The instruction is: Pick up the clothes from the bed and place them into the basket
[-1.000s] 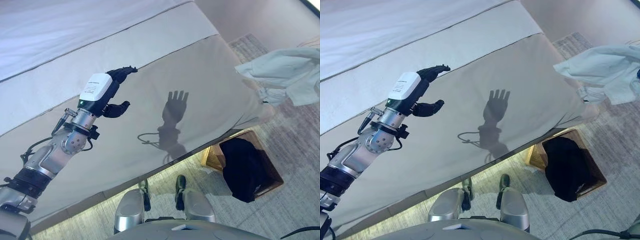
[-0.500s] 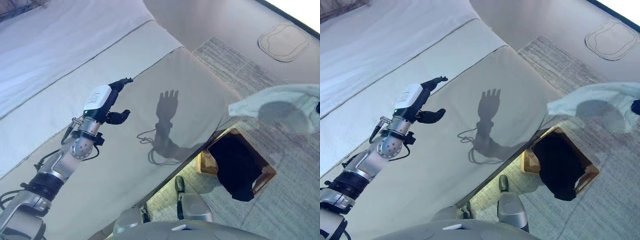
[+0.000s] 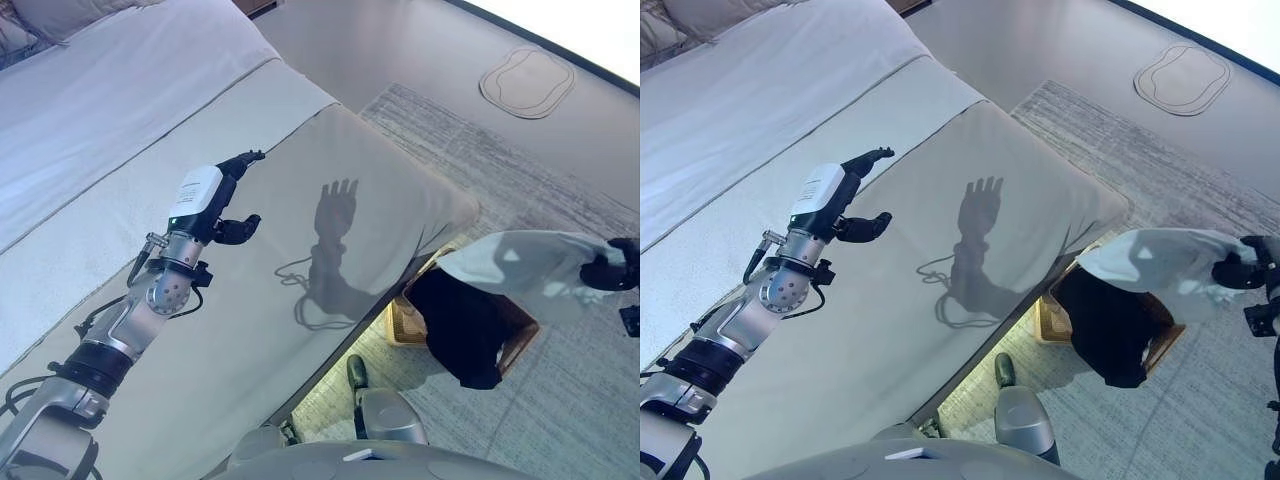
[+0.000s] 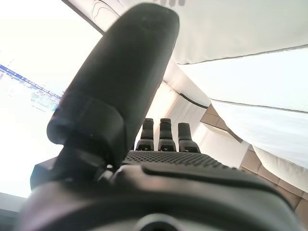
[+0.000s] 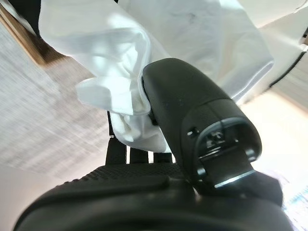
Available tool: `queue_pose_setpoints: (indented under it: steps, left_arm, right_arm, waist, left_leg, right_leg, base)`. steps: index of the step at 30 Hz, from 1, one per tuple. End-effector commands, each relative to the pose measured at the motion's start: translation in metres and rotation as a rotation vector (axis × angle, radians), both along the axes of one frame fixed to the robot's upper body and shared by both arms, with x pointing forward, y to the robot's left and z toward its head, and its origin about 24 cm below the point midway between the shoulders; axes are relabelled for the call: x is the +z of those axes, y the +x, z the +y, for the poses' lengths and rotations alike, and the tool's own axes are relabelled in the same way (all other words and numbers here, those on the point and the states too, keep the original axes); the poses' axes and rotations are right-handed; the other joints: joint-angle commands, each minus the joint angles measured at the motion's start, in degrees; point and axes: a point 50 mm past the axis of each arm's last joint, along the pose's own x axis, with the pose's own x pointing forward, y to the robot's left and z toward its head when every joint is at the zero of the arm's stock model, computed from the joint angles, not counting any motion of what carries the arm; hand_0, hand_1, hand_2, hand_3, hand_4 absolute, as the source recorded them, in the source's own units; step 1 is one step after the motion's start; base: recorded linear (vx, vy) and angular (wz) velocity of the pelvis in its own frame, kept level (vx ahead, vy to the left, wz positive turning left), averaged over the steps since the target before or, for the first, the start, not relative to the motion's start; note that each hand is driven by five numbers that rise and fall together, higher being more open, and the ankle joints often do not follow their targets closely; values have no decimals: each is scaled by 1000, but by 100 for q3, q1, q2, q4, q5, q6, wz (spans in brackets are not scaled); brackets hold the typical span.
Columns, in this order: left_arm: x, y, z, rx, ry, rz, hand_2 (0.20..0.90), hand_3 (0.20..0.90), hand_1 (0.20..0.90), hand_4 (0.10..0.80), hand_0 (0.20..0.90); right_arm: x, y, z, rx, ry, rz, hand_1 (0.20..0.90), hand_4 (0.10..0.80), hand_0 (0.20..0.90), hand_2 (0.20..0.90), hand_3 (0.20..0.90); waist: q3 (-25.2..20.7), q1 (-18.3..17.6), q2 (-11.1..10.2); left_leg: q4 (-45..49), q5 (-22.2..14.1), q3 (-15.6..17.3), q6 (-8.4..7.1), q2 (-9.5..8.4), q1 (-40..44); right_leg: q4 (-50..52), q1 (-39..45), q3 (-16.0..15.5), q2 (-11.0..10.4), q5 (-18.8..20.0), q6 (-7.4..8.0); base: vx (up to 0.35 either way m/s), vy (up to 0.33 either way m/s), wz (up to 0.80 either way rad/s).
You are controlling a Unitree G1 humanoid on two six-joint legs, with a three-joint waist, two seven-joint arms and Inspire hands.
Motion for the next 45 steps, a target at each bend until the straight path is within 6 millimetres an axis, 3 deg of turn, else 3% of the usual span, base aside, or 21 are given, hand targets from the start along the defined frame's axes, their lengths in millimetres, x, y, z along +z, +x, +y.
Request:
queue_pose_setpoints:
  steps: [1, 11, 18, 19, 20, 21, 45]
  left_arm:
    - [21, 6, -12, -53, -30, -108, 900, 900, 900, 800, 900]
    - [28, 12, -22, -67, -39, -123, 900, 900, 900, 800, 900]
    - [28, 11, -22, -72, -33, -117, 900, 900, 900, 800, 900]
    - [30, 11, -22, -74, -33, -120, 900, 900, 900, 800, 900]
    - [30, 11, -22, -75, -33, -120, 900, 900, 900, 800, 900]
    - [31, 10, -22, -78, -33, -119, 900, 900, 900, 800, 900]
    - [28, 5, -21, -82, -28, -106, 900, 900, 900, 800, 900]
  right_arm:
    - [16, 9, -9, -12, -46, -45, 300, 100, 300, 300, 200]
    - [-31, 2, -2, -71, 30, 75, 300, 100, 300, 300, 200]
    - [-50, -5, 0, -109, 86, 112, 300, 100, 300, 300, 200]
    - [-52, -6, 0, -112, 80, 128, 526, 364, 526, 526, 464]
    - [-53, -6, 0, -113, 78, 129, 825, 712, 825, 825, 812]
    - [-55, -8, 0, -120, 62, 143, 900, 800, 900, 900, 900]
    - [-51, -3, 2, -111, 16, 100, 900, 800, 900, 900, 900]
  waist:
    - [-841, 46, -137]
    - [-818, 151, 50]
    - [-822, 214, 102]
    - [-816, 225, 109]
    - [-816, 226, 111]
    - [-825, 237, 123]
    - [-831, 245, 180]
  left_leg:
    - [817, -593, -9, 10, 149, -289]
    - [584, -474, -20, -27, 139, -257]
    - [564, -467, -44, -25, 131, -247]
    - [563, -467, -50, -28, 131, -245]
    - [563, -468, -52, -29, 131, -243]
    - [556, -465, -60, -33, 129, -235]
    - [454, -398, -66, -80, 173, -165]
  right_leg:
    - [661, -240, -15, -3, -332, 410]
    - [596, -212, -91, 8, -338, 431]
    - [562, -171, -130, -4, -345, 422]
    - [551, -156, -141, -9, -344, 422]
    - [549, -153, -142, -9, -344, 422]
    - [538, -143, -141, -5, -344, 419]
    - [452, -58, -153, -9, -336, 413]
  base:
    - [-6, -47, -4]
    - [-4, -5, 4]
    - [5, -15, 4]
    - [8, -12, 6]
    - [12, -14, 6]
    - [10, -9, 5]
    - [0, 0, 1]
